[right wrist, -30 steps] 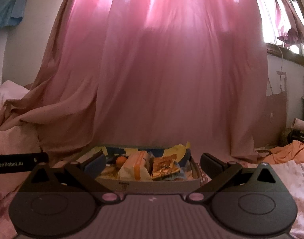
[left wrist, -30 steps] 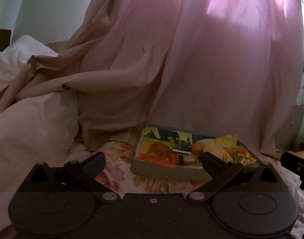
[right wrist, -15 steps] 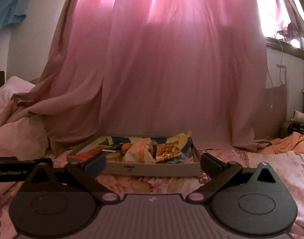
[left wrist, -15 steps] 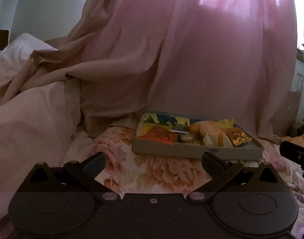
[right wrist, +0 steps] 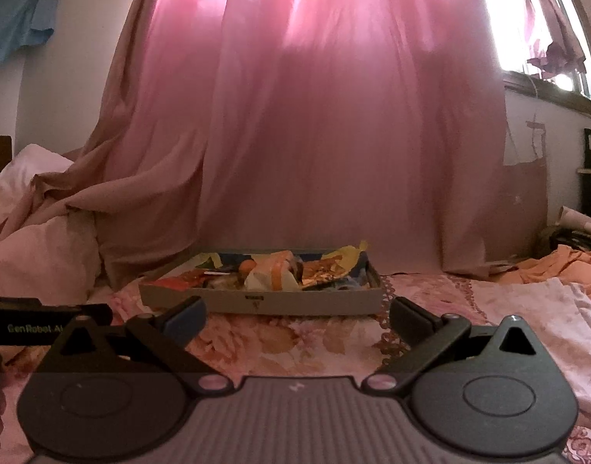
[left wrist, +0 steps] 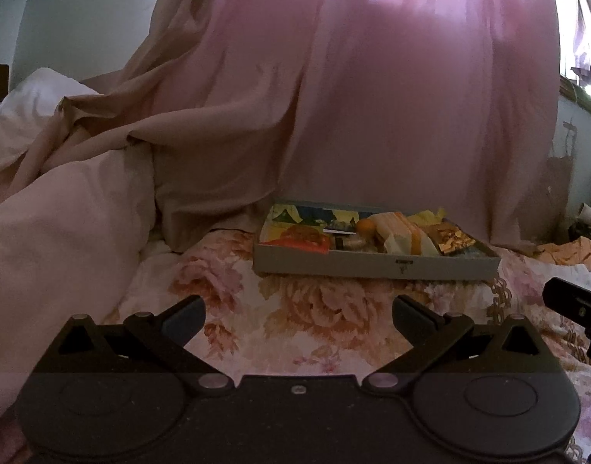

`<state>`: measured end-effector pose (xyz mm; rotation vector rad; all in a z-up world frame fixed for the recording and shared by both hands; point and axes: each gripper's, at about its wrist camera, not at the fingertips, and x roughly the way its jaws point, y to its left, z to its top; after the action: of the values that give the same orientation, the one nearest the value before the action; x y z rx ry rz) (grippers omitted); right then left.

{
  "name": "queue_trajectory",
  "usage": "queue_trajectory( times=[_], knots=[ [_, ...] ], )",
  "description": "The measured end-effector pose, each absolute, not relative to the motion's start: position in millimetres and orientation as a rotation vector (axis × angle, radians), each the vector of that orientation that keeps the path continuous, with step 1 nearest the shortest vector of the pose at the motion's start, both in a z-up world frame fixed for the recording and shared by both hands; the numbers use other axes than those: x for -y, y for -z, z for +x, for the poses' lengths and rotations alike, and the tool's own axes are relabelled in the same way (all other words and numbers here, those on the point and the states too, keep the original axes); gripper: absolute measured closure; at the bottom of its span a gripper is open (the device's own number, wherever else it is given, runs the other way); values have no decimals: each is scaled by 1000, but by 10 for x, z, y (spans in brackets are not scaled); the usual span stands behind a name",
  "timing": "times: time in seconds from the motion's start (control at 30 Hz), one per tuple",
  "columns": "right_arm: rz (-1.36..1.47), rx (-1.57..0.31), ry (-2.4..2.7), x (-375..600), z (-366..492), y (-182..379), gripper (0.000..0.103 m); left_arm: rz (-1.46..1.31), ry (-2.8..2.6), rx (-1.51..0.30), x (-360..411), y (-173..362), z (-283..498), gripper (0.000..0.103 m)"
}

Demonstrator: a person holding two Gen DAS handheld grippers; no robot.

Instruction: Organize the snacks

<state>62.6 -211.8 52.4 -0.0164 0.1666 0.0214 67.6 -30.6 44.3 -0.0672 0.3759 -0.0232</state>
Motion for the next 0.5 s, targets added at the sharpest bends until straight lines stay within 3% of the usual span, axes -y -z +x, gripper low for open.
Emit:
queue_trajectory(
  times=[0.5],
  knots=[
    [0,-200,-29,2074,451,-437,0,-68,20,-411,222,-348,483,1]
  ],
)
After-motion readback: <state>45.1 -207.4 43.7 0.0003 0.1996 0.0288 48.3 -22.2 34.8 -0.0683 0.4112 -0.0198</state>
